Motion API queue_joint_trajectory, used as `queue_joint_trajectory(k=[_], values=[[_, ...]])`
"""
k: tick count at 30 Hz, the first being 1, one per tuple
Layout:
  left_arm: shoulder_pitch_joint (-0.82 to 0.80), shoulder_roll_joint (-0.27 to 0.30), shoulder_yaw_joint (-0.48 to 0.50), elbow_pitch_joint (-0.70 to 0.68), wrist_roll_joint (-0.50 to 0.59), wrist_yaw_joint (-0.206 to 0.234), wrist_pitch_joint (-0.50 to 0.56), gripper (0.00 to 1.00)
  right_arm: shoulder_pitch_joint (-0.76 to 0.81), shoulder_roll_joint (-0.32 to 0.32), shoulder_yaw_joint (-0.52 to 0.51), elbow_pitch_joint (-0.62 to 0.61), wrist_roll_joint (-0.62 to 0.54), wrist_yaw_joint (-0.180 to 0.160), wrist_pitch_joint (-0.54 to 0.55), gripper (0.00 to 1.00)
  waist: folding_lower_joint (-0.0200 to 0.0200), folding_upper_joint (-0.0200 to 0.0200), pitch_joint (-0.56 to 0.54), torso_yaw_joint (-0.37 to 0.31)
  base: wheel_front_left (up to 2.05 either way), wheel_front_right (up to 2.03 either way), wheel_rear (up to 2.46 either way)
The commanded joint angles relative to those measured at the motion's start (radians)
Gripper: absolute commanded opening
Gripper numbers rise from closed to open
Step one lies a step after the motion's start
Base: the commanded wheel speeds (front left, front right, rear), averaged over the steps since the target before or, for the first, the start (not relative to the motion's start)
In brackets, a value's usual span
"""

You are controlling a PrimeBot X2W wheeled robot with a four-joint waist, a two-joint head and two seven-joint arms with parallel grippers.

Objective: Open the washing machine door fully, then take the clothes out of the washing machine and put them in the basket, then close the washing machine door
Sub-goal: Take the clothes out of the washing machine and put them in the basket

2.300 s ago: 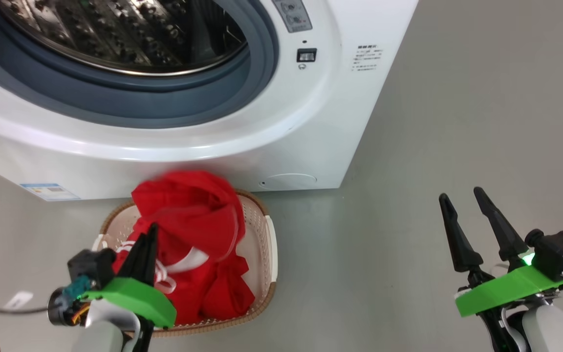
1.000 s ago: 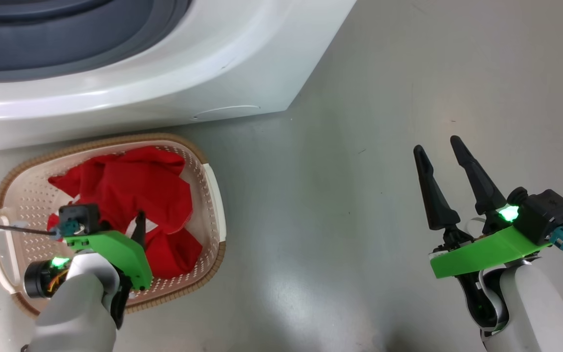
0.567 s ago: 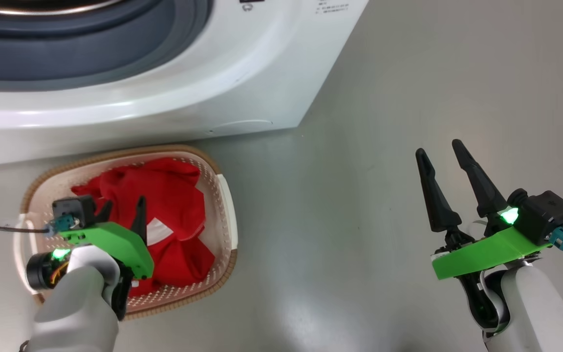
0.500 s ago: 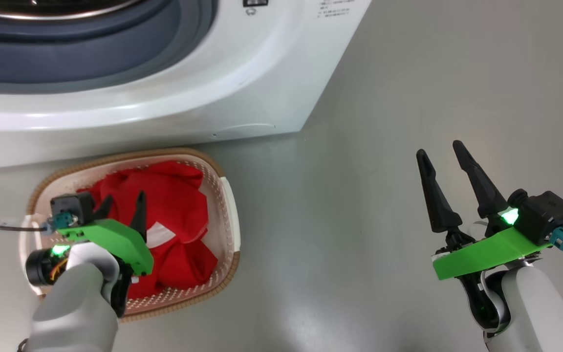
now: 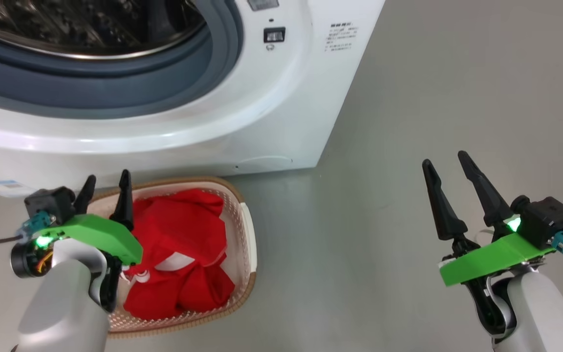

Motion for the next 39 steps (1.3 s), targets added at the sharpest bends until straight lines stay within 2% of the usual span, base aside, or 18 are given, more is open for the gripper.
queue_joint_trajectory(k=[1, 17, 32, 39], values=[[0.031, 0.031, 0.046, -0.05, 0.027, 0.01, -0.011, 1.0, 0.035, -0.01, 0.021, -0.016, 0.014, 0.009, -0.012, 1.0, 0.0, 0.0, -0.043, 0.011, 0.0, 0.0, 0.0], [0.237, 0.002, 0.24, -0.394, 0.232, 0.005, -0.011, 1.0, 0.11, -0.047, 0.014, -0.001, 0.032, 0.009, -0.012, 1.0, 0.0, 0.0, -0.177, 0.028, 0.0, 0.0, 0.0], [0.417, -0.024, 0.352, -0.59, 0.297, 0.001, -0.011, 1.0, 0.185, -0.064, -0.015, -0.015, 0.04, 0.009, -0.012, 1.0, 0.0, 0.0, -0.234, 0.034, 0.0, 0.0, 0.0], [0.459, -0.034, 0.381, -0.627, 0.305, -0.004, -0.011, 1.0, 0.202, -0.062, -0.025, -0.02, 0.039, 0.009, -0.012, 1.0, 0.0, 0.0, -0.237, 0.034, 0.0, 0.0, 0.0]])
